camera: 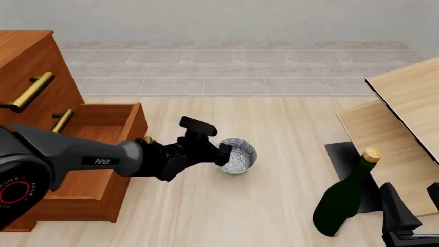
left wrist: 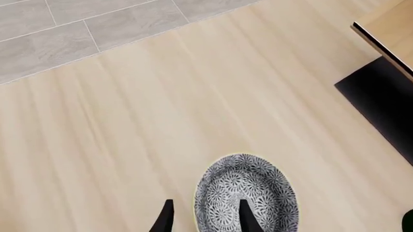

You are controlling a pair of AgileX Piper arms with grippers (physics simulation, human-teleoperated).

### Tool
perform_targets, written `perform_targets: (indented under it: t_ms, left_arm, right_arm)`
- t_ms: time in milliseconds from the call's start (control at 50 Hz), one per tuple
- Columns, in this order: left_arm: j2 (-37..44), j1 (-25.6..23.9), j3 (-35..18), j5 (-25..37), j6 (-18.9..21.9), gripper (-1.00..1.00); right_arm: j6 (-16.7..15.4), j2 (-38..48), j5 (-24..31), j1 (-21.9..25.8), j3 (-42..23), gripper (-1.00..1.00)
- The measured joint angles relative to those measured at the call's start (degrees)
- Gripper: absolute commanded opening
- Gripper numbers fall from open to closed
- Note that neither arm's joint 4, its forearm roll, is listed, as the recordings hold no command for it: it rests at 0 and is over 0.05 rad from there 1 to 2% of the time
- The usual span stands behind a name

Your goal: Put the bowl on top of the cabinet.

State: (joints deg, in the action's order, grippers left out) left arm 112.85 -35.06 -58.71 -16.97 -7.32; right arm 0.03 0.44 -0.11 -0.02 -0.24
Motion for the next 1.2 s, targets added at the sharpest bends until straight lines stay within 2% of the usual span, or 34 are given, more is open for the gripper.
perform_targets:
  t_ms: [820, 840, 1200]
  left_arm:
    - [5.1, 0.8, -3.6, 0.6, 1.8, 1.00]
    - [5.1, 0.8, -3.6, 0.6, 1.9, -1.00]
    - [2.7, 1.4, -2.0, -0.6, 2.3, -1.00]
  right_arm:
    - [0.0, 0.0, 0.0, 0.0, 0.0, 1.00]
    - [0.0, 0.0, 0.0, 0.0, 0.0, 1.00]
    - [0.0, 0.0, 0.0, 0.0, 0.0, 1.00]
